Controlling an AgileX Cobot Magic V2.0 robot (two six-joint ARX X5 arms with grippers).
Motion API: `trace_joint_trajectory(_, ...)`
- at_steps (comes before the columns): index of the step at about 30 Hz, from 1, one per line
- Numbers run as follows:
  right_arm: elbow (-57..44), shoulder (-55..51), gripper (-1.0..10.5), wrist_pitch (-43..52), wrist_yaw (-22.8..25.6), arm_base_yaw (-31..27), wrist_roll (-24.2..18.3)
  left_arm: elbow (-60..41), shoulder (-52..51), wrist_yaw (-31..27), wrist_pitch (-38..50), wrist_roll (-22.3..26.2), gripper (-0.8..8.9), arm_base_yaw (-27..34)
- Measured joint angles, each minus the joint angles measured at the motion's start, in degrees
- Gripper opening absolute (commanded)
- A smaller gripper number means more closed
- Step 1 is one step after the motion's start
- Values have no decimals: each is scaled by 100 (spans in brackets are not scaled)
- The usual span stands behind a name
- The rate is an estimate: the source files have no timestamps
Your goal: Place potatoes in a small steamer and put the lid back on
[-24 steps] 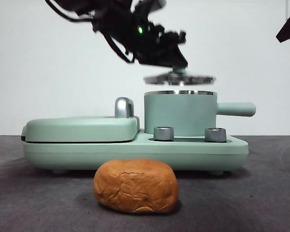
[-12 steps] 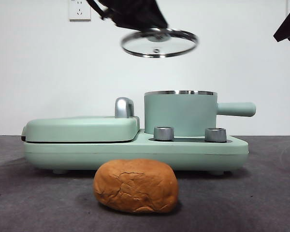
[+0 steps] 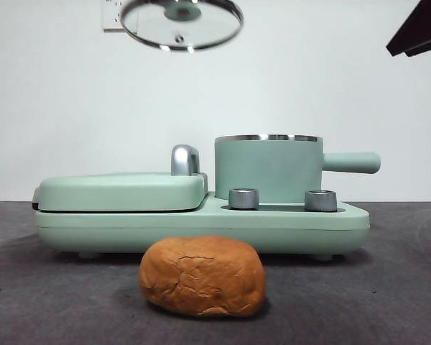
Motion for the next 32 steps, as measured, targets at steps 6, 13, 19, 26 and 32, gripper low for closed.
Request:
trace_joint_trajectory(6, 0, 17, 227, 2, 0, 302, 0, -789, -763, -61, -94, 0, 13, 122)
trace_joint_trajectory(13, 0, 372, 228, 22, -2, 826, -28, -2026, -1843, -387, -173, -146, 13, 210)
trace_joint_trajectory(19, 0, 887, 279, 203, -4, 1462, -72, -2717, -2813, -721, -501, -385, 13, 326)
trace_joint_trajectory(26, 0, 1700, 286, 737, -4, 2116, -107, -2791, -3504, -942, -1196, -435, 13, 439)
trace_joint_trajectory(32, 0, 2551, 295, 1220, -28, 2430, -107, -2791, -3740, -944, -1193, -437, 13, 472)
